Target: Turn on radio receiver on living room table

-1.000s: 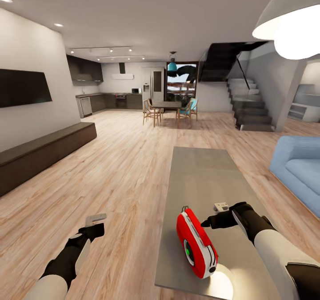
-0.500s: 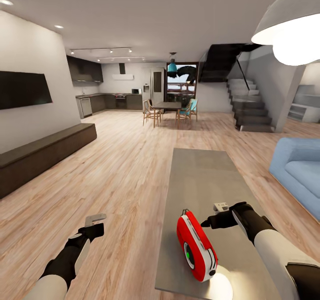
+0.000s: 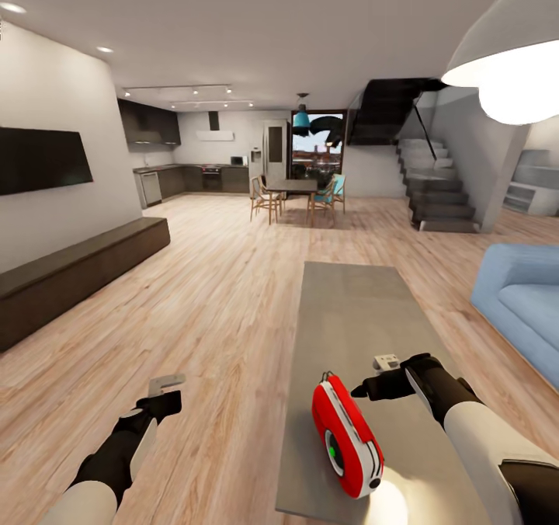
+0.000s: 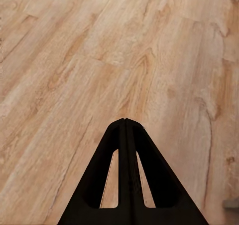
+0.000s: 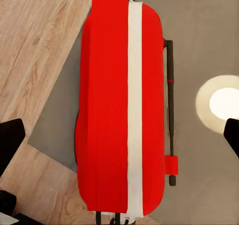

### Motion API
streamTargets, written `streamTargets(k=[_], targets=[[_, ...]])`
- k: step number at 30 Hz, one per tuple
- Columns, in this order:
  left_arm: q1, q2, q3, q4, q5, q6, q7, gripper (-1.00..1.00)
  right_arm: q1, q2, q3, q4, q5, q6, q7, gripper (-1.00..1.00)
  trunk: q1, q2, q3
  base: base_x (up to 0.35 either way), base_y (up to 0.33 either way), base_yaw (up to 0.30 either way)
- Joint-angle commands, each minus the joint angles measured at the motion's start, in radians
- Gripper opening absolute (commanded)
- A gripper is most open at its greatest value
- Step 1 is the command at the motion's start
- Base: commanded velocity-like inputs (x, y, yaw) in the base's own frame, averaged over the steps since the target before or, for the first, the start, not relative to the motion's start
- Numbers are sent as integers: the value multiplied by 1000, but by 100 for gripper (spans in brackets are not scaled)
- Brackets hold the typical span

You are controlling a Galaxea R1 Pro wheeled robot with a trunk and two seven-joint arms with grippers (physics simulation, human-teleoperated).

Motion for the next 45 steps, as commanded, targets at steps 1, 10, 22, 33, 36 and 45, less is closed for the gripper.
streamTargets(k=[1,10,22,33,36,45], targets=[[0,0,0,0,0,0,0,-100,0,0,0,0,0,0,0,100,-4,7,3,0,242,0],[0,-2,0,3,0,0,1,-100,0,0,0,0,0,0,0,100,-38,70,31,0,270,0],[0,-2,0,6,0,0,1,-100,0,0,0,0,0,-2,0,100,-84,154,69,-124,241,0],[0,0,0,6,0,0,1,-100,0,0,0,0,0,-2,0,100,-127,231,103,-240,184,0],[0,0,0,6,0,0,0,-100,0,0,0,0,0,-2,0,100,-138,252,113,-220,167,0],[0,3,0,6,0,-2,-1,-100,0,11,0,0,0,-2,0,100,-146,266,119,-54,54,0]])
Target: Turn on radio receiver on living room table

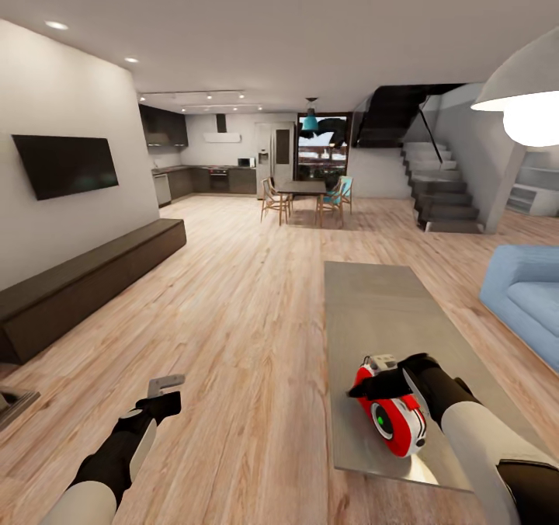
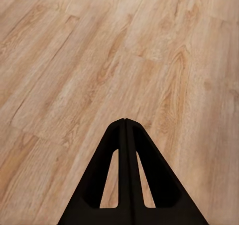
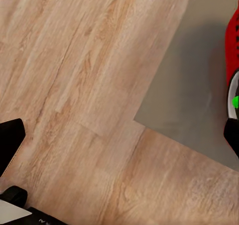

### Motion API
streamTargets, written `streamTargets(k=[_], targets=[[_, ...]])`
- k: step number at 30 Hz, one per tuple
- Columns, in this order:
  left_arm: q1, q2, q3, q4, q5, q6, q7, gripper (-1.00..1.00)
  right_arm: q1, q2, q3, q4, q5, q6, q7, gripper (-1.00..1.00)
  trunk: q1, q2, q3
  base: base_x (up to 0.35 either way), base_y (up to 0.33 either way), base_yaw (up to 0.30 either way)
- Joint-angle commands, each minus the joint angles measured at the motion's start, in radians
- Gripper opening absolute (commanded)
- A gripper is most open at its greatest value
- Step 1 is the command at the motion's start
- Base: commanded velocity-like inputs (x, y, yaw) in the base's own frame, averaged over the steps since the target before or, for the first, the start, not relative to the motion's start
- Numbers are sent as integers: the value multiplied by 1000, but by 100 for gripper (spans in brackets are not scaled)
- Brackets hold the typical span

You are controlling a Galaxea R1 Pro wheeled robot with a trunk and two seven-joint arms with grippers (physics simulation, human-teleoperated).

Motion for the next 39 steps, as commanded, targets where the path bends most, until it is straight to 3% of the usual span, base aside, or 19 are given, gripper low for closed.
streamTargets(k=[1,6,8,9,11,14,20,24,27,30,32,34,36,39], targets=[[0,0,0,1,0,0,0,-100,0,9,0,0,1,0,-1,100,0,0,0,-4,4,0],[0,5,-4,36,1,-5,-1,-100,5,53,0,66,3,-35,-3,100,0,0,0,-1,1,0],[0,7,-6,50,1,-6,-2,-100,6,66,0,153,2,-122,-15,100,0,0,0,0,0,0],[0,7,-7,55,1,-7,-2,-100,6,72,0,238,1,-192,-43,100,0,0,0,0,0,0],[0,8,-7,59,1,-7,-2,-100,6,76,0,362,1,-264,-93,100,0,0,0,0,0,0],[0,9,-8,61,1,-8,-3,-100,13,78,0,460,-1,-354,-132,100,0,0,0,0,0,0],[0,6,-4,75,1,-10,-3,-100,102,77,0,493,-1,-416,-148,100,0,0,0,0,0,0],[1,14,-5,157,0,-37,-3,-100,172,71,0,495,-1,-477,-159,100,0,0,0,0,0,0],[0,39,-7,280,-1,-139,-2,-100,251,66,0,495,-2,-538,-194,100,0,0,0,0,0,0],[0,50,-7,368,-1,-195,-1,-100,312,59,-1,496,-2,-582,-223,100,0,0,0,0,0,0],[1,56,-6,430,-3,-232,-1,-100,360,46,-1,496,-3,-641,-266,100,0,0,0,0,0,0],[2,61,-9,500,-16,-279,-1,-100,397,33,-3,496,-5,-691,-354,100,0,0,0,0,0,0],[5,68,-16,613,-71,-359,0,-100,433,24,-6,496,-10,-719,-514,100,0,0,0,0,0,0],[32,81,-19,687,-147,-452,2,-100,463,22,-7,496,-26,-729,-638,100,0,0,0,0,0,0]])
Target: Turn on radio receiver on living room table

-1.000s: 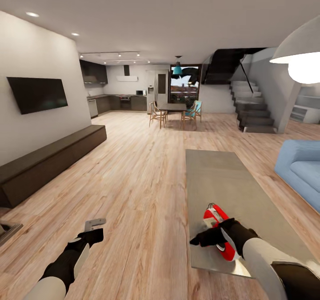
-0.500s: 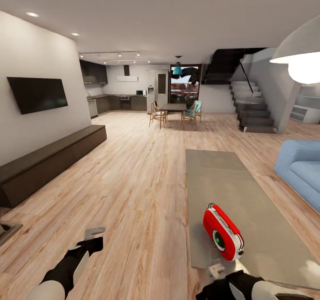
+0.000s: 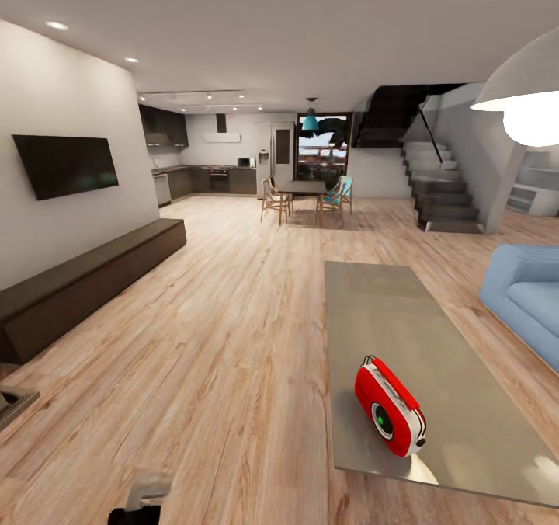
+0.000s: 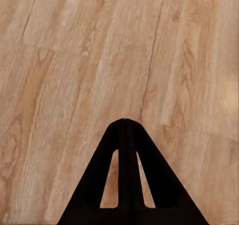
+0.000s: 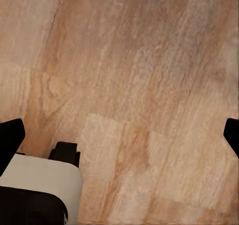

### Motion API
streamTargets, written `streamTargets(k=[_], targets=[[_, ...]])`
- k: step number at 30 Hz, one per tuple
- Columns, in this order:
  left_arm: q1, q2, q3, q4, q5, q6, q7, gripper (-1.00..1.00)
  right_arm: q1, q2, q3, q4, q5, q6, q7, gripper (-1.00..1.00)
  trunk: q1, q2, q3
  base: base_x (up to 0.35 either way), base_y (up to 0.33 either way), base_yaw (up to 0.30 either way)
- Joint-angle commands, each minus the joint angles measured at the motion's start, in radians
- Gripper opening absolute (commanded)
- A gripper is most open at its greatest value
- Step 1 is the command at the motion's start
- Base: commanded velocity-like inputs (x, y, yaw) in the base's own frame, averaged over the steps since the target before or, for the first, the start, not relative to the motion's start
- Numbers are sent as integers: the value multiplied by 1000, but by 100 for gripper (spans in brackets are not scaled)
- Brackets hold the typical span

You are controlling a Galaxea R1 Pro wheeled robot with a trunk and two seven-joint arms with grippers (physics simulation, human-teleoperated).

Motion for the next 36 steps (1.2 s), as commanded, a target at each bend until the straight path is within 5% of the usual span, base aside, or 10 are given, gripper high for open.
streamTargets(k=[1,8,11,14,18,22,31,36], targets=[[24,4,0,12,-24,-28,2,-100,7,-1,0,0,-6,-2,-30,100,0,0,0,0,0,0],[163,8,-1,32,-82,-79,6,-100,20,7,5,0,-13,2,-79,100,0,0,0,0,0,0],[214,8,-1,33,-148,-81,7,-100,20,9,5,0,-13,3,-81,100,0,0,0,0,0,0],[245,9,-1,33,-206,-81,10,-100,20,10,4,0,-16,3,-78,100,0,0,0,0,0,0],[259,-3,0,33,-231,-74,10,-100,20,12,4,0,-17,3,-75,100,0,0,0,0,0,0],[261,-41,0,33,-234,-73,7,-100,20,13,3,0,-18,3,-74,100,0,0,0,0,0,0],[262,-180,2,33,-235,-72,5,-100,20,14,3,0,-18,3,-74,100,0,0,0,0,0,0],[262,-194,2,33,-235,-72,5,-100,20,14,4,0,-18,3,-74,100,0,0,0,0,0,0]])
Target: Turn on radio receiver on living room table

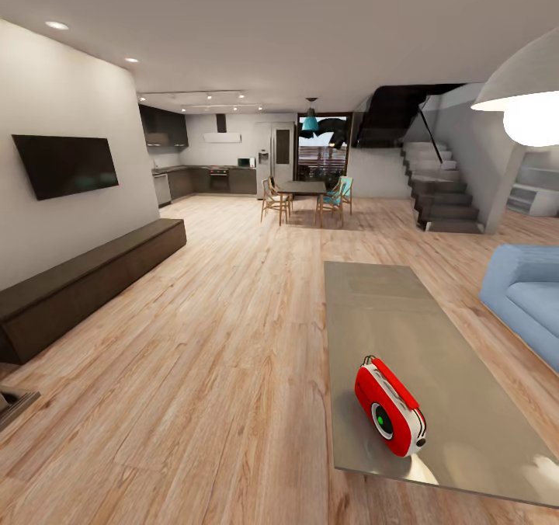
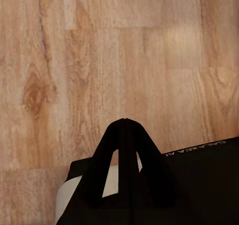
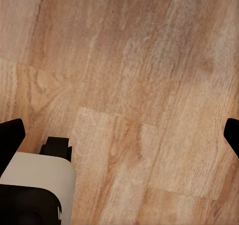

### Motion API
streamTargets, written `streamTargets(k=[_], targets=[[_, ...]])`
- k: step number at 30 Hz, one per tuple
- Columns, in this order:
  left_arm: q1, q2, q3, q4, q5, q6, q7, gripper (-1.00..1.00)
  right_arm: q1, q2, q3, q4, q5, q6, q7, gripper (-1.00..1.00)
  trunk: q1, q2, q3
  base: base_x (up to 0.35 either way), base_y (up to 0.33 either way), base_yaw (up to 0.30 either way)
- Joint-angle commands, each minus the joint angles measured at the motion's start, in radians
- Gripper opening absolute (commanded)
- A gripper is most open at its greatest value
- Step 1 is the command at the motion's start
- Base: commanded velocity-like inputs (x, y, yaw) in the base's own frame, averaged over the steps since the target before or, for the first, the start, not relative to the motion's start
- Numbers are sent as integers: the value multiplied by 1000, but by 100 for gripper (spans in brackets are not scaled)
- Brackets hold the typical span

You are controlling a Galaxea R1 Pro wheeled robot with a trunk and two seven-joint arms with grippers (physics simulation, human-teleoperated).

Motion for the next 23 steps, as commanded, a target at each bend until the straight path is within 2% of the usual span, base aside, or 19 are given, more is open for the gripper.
streamTargets(k=[1,23], targets=[[0,1,0,0,0,0,0,-100,0,0,0,0,0,0,0,100,0,0,0,0,0,0],[0,-1,0,0,0,0,0,-100,0,0,-1,0,0,0,0,100,0,0,0,0,0,0]])
